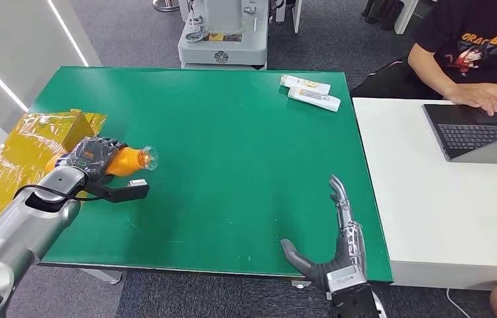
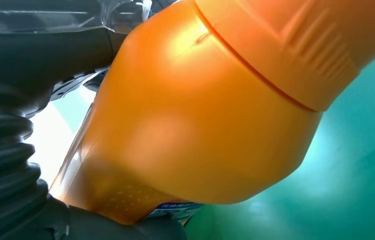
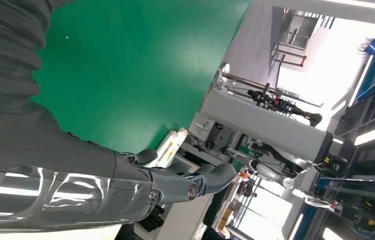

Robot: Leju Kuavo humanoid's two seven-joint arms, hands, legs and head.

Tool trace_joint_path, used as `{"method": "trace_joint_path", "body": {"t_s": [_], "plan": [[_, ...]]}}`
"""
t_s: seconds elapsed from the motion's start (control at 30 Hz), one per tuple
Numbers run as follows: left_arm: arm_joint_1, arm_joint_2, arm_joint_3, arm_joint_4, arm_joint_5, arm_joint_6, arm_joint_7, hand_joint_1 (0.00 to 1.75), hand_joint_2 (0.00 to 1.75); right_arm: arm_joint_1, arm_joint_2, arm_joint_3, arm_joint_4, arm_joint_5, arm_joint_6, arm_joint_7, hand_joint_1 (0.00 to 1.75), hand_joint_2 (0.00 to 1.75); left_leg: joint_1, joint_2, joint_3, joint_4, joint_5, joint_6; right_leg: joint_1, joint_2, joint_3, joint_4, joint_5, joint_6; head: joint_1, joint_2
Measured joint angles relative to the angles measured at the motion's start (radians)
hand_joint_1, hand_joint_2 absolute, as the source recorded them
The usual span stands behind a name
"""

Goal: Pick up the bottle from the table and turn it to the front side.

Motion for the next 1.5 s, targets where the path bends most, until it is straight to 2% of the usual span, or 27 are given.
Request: {"method": "trace_joint_path", "body": {"t_s": [0.87, 1.23, 1.5], "plan": [[0.007, -0.001, 0.0, 0.09, 0.011, 0.018, 0.008, 1.75, 1.75, -0.001, 0.0, 0.0, 0.005, -0.002, -0.001, 0.007, 0.0, 1.75, 0.0, -0.001, 0.0, 0.0, 0.0, 0.0, 0.0, 0.0, 0.0, 0.0, 0.0, 0.0, 0.0, 0.0], [0.042, 0.01, 0.022, 0.112, 0.04, 0.055, 0.009, 1.75, 1.75, -0.001, 0.0, 0.0, 0.007, -0.001, 0.005, 0.016, 0.0, 1.75, 0.0, 0.0, 0.0, -0.001, 0.0, 0.0, 0.0, 0.0, 0.0, 0.0, 0.0, 0.0, 0.0, 0.0], [0.063, -0.005, 0.045, 0.118, 0.04, 0.072, 0.025, 1.75, 1.75, -0.001, 0.0, 0.0, 0.008, -0.001, 0.001, 0.016, 0.0, 1.75, 0.0, 0.0, 0.001, -0.001, 0.0, 0.0, 0.0, 0.0, 0.0, 0.001, -0.001, -0.001, 0.0, 0.0]]}}
